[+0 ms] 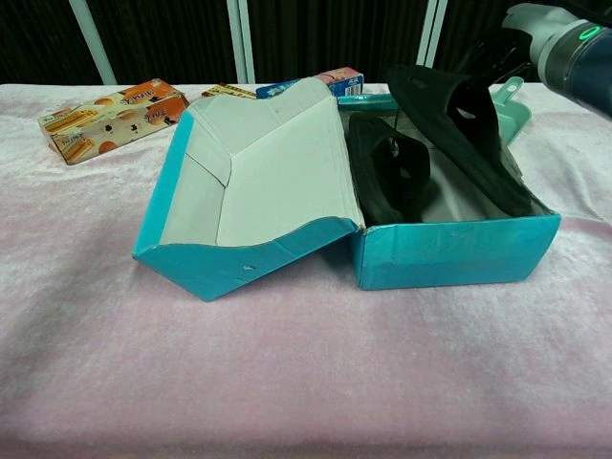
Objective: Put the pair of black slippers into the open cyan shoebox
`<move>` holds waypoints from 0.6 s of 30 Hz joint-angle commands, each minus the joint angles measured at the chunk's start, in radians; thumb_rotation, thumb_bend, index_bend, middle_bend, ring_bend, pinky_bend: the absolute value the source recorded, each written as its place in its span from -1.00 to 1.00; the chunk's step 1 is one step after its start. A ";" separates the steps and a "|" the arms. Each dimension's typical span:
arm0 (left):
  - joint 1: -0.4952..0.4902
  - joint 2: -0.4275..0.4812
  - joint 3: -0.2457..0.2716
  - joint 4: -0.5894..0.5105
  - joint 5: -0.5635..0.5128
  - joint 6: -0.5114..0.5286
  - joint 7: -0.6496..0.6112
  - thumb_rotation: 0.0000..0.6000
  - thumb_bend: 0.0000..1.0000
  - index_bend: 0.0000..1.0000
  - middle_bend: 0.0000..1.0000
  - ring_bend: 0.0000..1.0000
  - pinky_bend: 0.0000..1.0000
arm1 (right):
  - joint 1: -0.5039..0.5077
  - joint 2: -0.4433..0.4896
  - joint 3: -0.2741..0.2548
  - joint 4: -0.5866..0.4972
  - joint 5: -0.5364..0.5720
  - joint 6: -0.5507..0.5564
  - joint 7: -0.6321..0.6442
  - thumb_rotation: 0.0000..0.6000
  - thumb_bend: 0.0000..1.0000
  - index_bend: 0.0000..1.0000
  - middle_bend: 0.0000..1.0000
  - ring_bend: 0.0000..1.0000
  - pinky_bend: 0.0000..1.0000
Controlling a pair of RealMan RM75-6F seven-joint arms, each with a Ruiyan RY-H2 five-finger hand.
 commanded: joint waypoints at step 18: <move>-0.005 0.005 0.000 -0.020 0.003 -0.006 0.021 1.00 -1.00 -0.86 -0.69 -0.82 -0.85 | -0.100 0.146 -0.085 -0.001 -0.061 -0.216 -0.014 1.00 -0.93 -0.82 -0.94 -1.00 -0.78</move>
